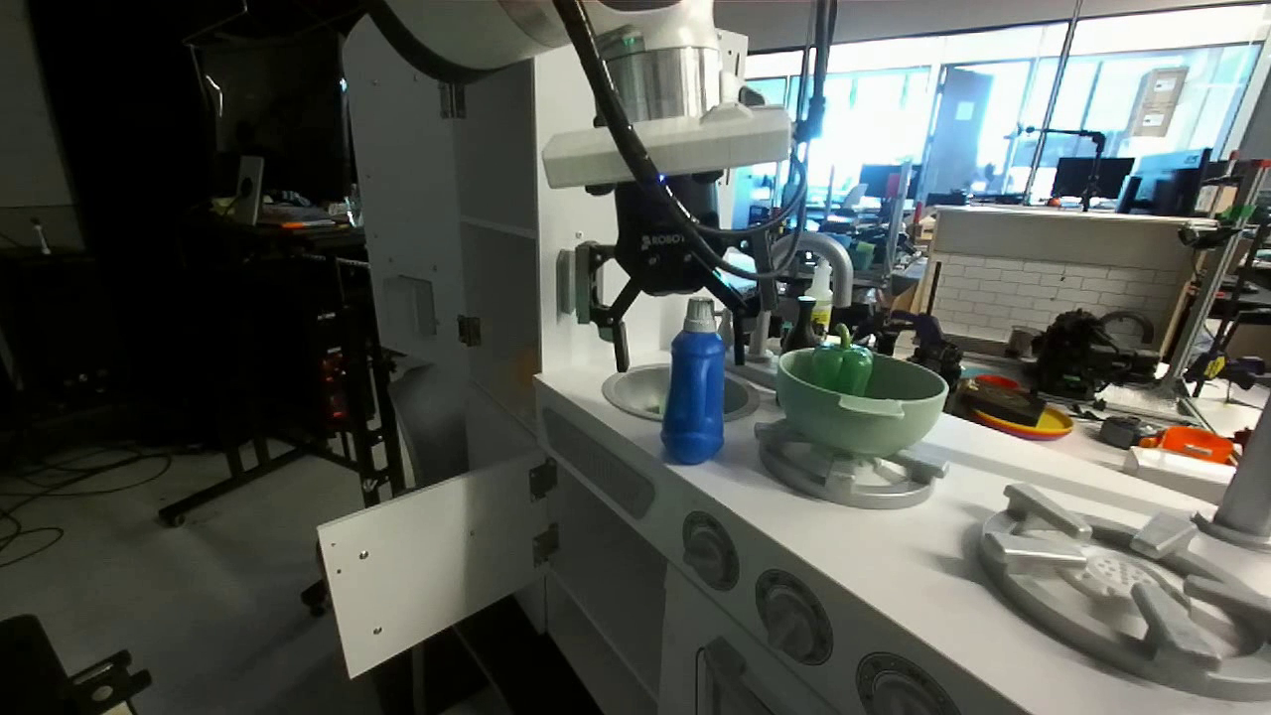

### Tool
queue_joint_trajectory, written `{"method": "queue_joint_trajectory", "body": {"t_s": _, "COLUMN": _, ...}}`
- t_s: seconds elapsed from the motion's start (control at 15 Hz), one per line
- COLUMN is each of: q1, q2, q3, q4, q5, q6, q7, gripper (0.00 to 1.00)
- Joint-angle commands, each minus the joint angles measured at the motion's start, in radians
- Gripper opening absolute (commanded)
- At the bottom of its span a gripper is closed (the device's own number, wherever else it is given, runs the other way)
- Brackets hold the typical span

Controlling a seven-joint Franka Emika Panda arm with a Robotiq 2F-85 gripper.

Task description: Put the blue bottle from the counter and green sponge from the sink inside the bottom cabinet, close the cabinet door

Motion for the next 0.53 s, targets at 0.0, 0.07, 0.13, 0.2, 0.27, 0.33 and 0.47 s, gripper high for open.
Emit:
{"method": "queue_joint_trajectory", "body": {"t_s": 0.0, "q1": -0.002, "q2": 0.028, "q3": -0.001, "q4": 0.044, "q5": 0.012, "q6": -0.018, "q7": -0.018, "gripper": 1.0}}
{"method": "queue_joint_trajectory", "body": {"t_s": 0.07, "q1": -0.002, "q2": 0.031, "q3": -0.001, "q4": 0.045, "q5": 0.012, "q6": -0.015, "q7": -0.018, "gripper": 1.0}}
{"method": "queue_joint_trajectory", "body": {"t_s": 0.13, "q1": -0.002, "q2": 0.036, "q3": -0.002, "q4": 0.049, "q5": 0.011, "q6": -0.011, "q7": -0.018, "gripper": 0.75}}
{"method": "queue_joint_trajectory", "body": {"t_s": 0.2, "q1": -0.002, "q2": 0.038, "q3": -0.001, "q4": 0.052, "q5": 0.01, "q6": -0.01, "q7": -0.018, "gripper": 0.74}}
{"method": "queue_joint_trajectory", "body": {"t_s": 0.27, "q1": 0.0, "q2": 0.037, "q3": -0.002, "q4": 0.054, "q5": 0.008, "q6": -0.012, "q7": -0.016, "gripper": 0.68}}
{"method": "queue_joint_trajectory", "body": {"t_s": 0.33, "q1": 0.001, "q2": 0.038, "q3": -0.003, "q4": 0.057, "q5": 0.006, "q6": -0.013, "q7": -0.015, "gripper": 0.58}}
{"method": "queue_joint_trajectory", "body": {"t_s": 0.47, "q1": 0.001, "q2": 0.041, "q3": -0.002, "q4": 0.06, "q5": 0.007, "q6": -0.015, "q7": -0.015, "gripper": 0.42}}
